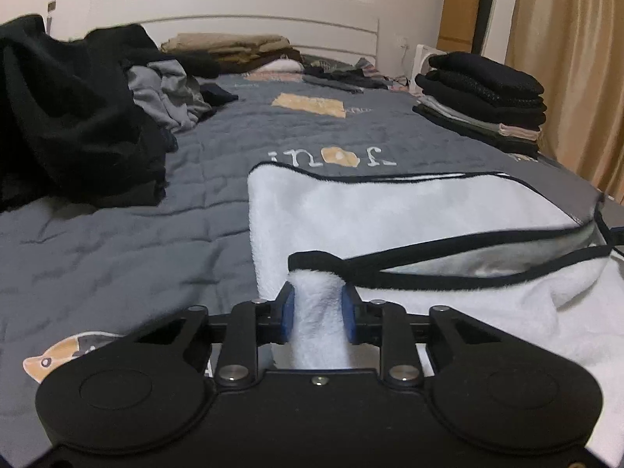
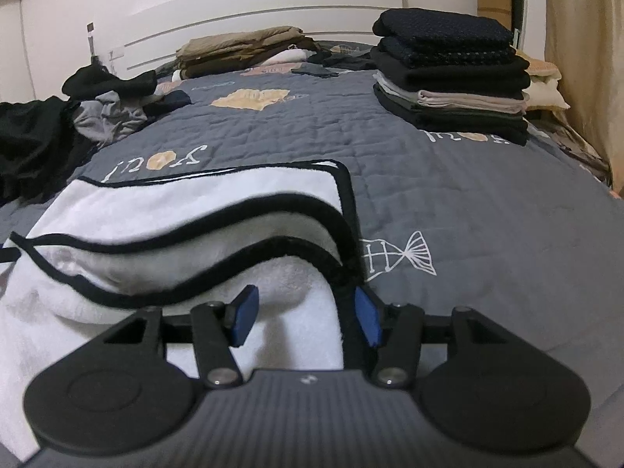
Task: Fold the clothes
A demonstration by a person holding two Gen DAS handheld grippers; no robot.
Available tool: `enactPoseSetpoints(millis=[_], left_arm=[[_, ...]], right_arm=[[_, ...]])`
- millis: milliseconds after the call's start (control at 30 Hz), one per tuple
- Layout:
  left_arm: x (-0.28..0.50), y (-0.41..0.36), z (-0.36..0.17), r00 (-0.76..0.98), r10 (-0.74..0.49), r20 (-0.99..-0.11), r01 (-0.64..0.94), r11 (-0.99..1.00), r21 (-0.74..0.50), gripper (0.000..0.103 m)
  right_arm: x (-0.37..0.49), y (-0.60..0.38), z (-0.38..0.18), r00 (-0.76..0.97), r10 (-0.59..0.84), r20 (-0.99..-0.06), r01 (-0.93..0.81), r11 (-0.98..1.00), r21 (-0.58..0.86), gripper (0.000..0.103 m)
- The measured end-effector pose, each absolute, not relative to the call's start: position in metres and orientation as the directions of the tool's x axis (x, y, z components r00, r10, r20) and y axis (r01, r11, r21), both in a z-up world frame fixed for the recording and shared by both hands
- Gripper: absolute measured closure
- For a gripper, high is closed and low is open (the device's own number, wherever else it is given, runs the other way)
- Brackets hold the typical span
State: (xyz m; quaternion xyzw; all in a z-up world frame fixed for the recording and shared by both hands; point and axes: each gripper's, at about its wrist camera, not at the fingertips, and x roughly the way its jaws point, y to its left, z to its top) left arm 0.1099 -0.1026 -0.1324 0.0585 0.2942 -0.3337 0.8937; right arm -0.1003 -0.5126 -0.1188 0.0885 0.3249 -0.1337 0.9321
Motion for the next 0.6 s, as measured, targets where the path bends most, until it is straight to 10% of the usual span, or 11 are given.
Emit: enactPoseSetpoints(millis=[600], left_arm=[[0.116,-0.095,-0.133,0.583,-0.546,-0.602,0.566,0.804,-0.181,0.053]], right_arm=[[-0.079,-0.519,-0.118,0.769,-0.170,-0.616,0.239,0.970,0.031,0.048]])
